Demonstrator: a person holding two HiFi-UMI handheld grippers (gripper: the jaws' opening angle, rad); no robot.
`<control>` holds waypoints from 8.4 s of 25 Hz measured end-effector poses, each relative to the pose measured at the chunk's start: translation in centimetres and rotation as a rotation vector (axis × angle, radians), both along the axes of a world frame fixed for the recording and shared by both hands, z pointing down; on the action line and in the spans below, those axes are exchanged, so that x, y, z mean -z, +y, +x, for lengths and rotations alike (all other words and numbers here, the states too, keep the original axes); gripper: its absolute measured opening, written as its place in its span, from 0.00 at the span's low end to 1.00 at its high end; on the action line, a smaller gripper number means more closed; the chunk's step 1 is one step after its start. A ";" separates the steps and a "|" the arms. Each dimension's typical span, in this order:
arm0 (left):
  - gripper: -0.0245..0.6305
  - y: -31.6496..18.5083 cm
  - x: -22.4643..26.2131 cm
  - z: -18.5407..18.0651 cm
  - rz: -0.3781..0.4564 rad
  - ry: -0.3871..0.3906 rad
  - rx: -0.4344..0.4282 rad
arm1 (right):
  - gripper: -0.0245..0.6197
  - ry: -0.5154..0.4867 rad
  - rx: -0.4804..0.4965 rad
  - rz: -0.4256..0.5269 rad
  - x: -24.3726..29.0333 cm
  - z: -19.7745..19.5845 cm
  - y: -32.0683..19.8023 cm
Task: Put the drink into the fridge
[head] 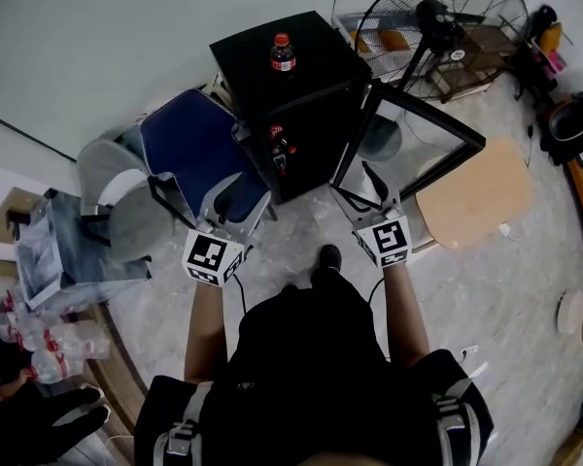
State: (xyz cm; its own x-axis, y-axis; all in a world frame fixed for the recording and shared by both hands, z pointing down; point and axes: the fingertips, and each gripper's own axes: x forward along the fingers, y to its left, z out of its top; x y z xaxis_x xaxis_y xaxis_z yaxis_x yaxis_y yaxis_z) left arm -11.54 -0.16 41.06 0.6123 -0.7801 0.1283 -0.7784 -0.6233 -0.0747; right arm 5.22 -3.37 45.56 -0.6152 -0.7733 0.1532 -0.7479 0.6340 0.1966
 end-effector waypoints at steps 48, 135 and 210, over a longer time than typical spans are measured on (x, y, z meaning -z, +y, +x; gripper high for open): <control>0.33 -13.7 0.0 -0.2 -0.004 0.003 0.297 | 0.50 0.027 0.334 0.020 1.2 -3.2 -18.1; 0.32 -18.0 1.4 4.4 0.030 0.040 0.118 | 0.25 -0.130 0.222 -0.085 7.6 0.5 -18.5; 0.32 -12.5 -6.8 3.8 -0.140 -0.044 0.044 | 0.25 0.002 0.085 -0.232 -10.9 0.6 -17.0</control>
State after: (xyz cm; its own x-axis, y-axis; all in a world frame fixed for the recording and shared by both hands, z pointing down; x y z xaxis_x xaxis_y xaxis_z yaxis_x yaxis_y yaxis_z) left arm -7.78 -12.66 47.86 0.5694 -0.7786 0.2637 -0.8031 -0.5954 -0.0239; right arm 5.85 -20.39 56.43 -0.6758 -0.6630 0.3220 -0.6900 0.7227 0.0397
